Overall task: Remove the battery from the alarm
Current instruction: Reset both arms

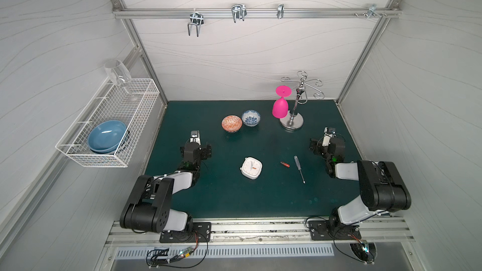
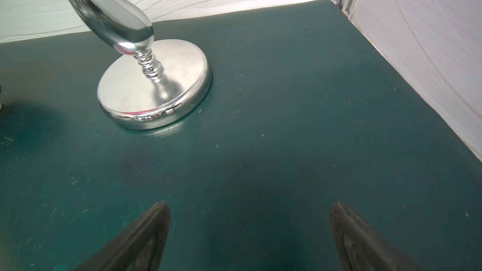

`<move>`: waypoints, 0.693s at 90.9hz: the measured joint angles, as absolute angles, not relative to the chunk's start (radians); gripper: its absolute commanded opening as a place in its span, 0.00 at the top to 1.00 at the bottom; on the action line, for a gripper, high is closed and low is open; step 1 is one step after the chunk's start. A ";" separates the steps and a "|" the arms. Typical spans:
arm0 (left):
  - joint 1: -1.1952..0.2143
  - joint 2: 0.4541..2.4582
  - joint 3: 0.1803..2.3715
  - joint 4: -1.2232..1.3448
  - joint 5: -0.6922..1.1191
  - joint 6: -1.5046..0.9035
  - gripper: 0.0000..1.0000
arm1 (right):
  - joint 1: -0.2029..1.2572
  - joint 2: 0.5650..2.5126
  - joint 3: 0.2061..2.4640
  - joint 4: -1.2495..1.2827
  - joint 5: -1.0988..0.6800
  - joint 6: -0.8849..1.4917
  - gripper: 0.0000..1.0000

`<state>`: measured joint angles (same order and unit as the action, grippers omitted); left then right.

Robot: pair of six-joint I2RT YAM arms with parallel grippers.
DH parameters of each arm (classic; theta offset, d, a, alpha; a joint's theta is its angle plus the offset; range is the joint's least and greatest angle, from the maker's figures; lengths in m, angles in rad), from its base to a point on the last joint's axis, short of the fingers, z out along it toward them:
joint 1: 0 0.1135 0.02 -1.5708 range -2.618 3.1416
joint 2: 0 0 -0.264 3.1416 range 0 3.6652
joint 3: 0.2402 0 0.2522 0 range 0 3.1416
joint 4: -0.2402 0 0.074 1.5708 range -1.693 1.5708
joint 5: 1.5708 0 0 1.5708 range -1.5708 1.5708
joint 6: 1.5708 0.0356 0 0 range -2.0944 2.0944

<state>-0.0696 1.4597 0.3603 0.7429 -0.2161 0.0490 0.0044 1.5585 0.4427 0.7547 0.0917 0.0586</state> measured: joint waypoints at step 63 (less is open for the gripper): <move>0.025 1.553 0.387 0.819 -0.092 -0.004 0.00 | 0.004 1.559 0.443 0.755 0.092 0.059 0.01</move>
